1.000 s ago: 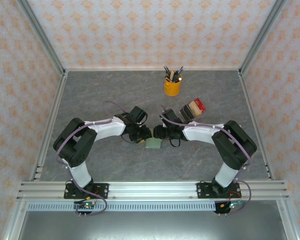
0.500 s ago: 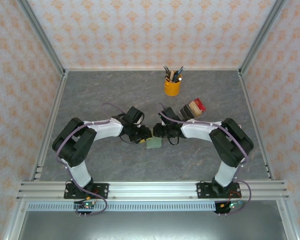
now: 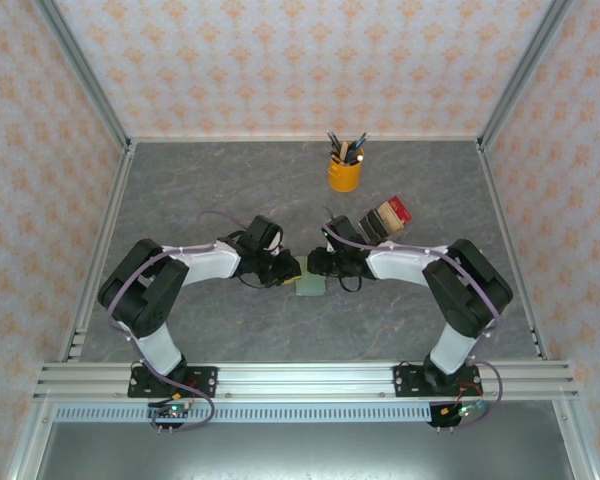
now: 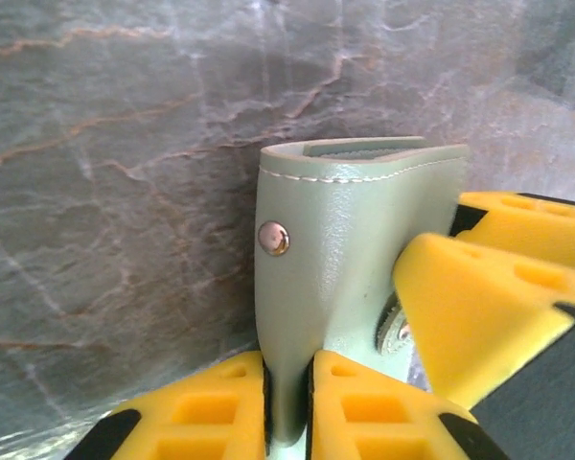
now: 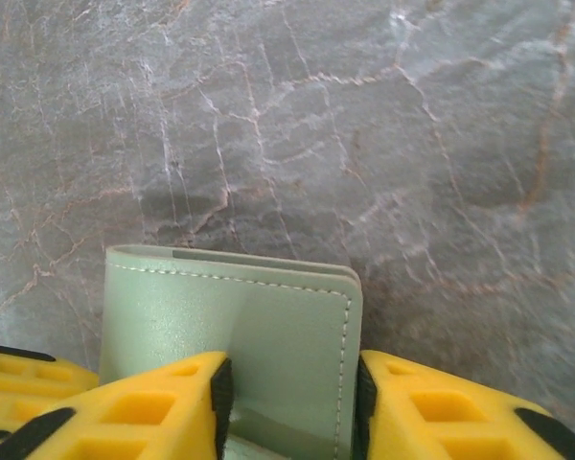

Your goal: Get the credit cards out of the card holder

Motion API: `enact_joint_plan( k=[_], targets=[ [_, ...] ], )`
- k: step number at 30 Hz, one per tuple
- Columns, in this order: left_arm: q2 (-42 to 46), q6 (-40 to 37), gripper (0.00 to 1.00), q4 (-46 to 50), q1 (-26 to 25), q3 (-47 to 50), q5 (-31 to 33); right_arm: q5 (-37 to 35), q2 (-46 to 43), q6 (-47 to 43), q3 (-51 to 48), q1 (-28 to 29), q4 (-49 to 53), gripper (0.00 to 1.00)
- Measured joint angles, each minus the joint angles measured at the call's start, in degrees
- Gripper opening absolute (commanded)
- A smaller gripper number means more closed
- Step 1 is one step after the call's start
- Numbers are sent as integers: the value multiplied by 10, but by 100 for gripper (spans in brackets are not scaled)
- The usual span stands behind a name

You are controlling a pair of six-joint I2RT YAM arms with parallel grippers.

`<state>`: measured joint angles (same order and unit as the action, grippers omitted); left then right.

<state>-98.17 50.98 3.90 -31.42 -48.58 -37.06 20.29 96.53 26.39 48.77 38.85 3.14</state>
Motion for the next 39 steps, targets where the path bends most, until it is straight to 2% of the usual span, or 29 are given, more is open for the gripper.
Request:
enact_joint_plan(
  k=[4, 10, 15, 26, 29, 39],
  targets=[
    [9, 0, 10, -6, -4, 0, 0, -15, -39, -9, -22, 0, 1, 55],
    [21, 0, 7, -2, -3, 0, 11, -12, -51, -23, -22, 0, -1, 57],
    [33, 0, 6, 4, -3, -1, 18, 3, -51, -35, -22, 8, -2, 49],
    [33, 0, 4, 21, -3, -12, 20, 12, -31, -48, -7, 16, 9, 48],
    [33, 0, 3, 29, -3, -16, 22, 12, -26, -52, 1, 18, 18, 44],
    [33, -1, 2, 46, -3, -25, 31, -25, -14, -60, 28, 28, 51, 34]
  ],
)
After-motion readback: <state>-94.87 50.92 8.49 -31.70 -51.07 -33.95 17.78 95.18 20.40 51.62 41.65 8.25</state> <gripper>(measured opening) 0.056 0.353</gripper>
